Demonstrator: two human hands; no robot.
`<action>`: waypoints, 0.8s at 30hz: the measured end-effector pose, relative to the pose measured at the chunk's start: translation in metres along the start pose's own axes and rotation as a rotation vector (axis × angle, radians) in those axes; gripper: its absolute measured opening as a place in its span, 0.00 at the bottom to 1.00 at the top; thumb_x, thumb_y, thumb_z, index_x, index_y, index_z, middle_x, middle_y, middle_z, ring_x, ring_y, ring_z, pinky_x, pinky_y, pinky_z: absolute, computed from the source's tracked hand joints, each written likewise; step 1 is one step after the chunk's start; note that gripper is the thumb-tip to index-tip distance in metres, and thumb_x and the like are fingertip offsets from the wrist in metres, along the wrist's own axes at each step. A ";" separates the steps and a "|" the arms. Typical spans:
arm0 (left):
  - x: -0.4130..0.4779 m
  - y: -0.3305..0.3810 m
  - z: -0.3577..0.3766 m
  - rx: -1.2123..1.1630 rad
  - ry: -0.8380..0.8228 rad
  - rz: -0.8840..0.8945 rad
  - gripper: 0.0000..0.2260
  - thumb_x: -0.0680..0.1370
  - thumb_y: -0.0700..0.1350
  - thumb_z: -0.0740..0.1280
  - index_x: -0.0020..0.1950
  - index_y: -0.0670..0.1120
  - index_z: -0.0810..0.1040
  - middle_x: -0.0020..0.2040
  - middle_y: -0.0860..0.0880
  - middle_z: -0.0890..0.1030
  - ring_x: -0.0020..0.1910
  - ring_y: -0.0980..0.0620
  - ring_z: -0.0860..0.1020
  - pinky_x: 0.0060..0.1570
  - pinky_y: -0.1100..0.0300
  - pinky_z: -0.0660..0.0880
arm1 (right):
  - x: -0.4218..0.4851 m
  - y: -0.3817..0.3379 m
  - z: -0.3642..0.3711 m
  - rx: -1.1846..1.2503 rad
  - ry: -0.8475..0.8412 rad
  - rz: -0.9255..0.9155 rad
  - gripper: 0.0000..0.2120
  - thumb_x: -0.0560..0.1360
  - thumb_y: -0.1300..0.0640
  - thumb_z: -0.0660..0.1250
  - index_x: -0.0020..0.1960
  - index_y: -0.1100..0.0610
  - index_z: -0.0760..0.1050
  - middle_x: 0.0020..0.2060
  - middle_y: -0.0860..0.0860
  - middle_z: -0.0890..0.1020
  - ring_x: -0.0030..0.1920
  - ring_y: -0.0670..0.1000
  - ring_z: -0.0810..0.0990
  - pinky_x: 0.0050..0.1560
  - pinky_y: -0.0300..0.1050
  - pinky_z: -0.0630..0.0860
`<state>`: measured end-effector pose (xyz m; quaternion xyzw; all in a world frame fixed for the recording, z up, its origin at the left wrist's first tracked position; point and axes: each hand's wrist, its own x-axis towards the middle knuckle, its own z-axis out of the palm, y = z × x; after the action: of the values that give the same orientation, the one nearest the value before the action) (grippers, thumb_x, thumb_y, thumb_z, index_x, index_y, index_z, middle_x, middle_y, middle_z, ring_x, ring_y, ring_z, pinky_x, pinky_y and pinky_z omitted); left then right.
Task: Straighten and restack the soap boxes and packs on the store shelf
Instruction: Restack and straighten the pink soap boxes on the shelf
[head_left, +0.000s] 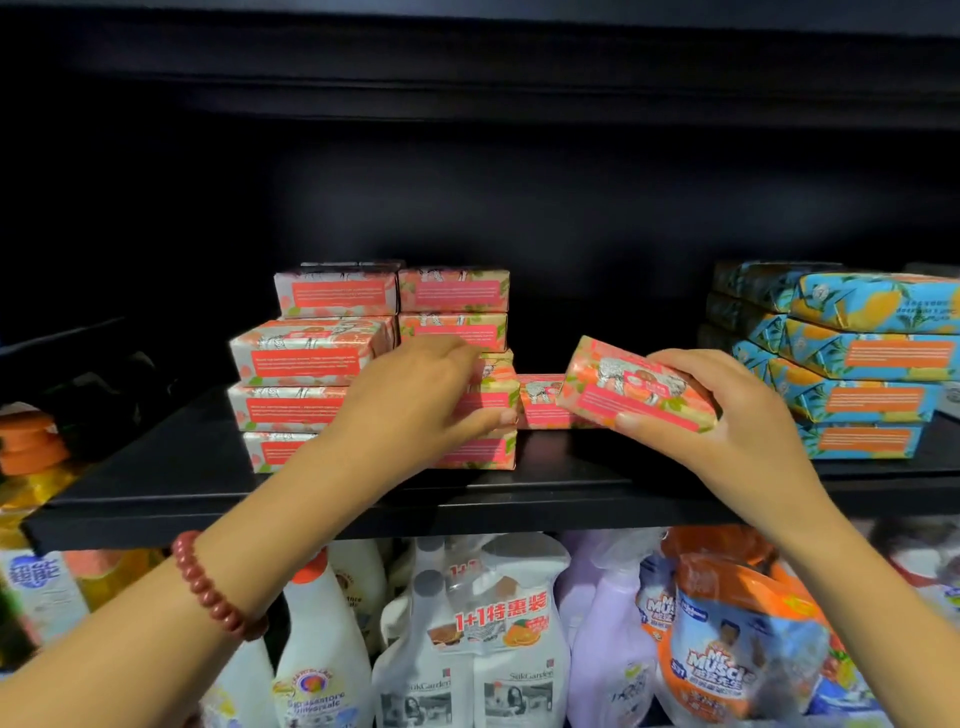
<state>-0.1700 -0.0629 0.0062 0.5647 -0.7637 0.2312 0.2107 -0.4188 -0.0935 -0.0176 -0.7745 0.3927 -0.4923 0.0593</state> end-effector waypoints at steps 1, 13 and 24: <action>0.000 0.001 0.003 0.037 -0.019 -0.008 0.29 0.72 0.67 0.52 0.60 0.47 0.74 0.56 0.51 0.77 0.56 0.51 0.74 0.51 0.53 0.75 | -0.002 0.001 0.000 0.010 -0.001 0.003 0.27 0.61 0.38 0.69 0.56 0.50 0.74 0.51 0.44 0.76 0.52 0.38 0.73 0.45 0.24 0.66; 0.000 -0.007 0.004 -0.084 -0.013 0.013 0.19 0.74 0.60 0.64 0.58 0.49 0.72 0.54 0.51 0.77 0.51 0.55 0.70 0.48 0.62 0.66 | -0.007 0.011 -0.005 0.034 0.014 0.009 0.27 0.61 0.38 0.69 0.56 0.48 0.74 0.51 0.42 0.76 0.52 0.37 0.73 0.46 0.25 0.67; 0.005 0.000 -0.003 -0.105 -0.073 -0.070 0.38 0.62 0.72 0.59 0.61 0.47 0.74 0.51 0.51 0.79 0.48 0.53 0.75 0.47 0.59 0.73 | 0.018 0.022 0.002 0.025 -0.023 -0.024 0.25 0.61 0.39 0.69 0.55 0.47 0.73 0.50 0.43 0.75 0.51 0.32 0.72 0.45 0.21 0.65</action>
<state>-0.1710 -0.0648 0.0115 0.5873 -0.7618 0.1627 0.2197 -0.4255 -0.1212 -0.0163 -0.7838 0.3766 -0.4892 0.0677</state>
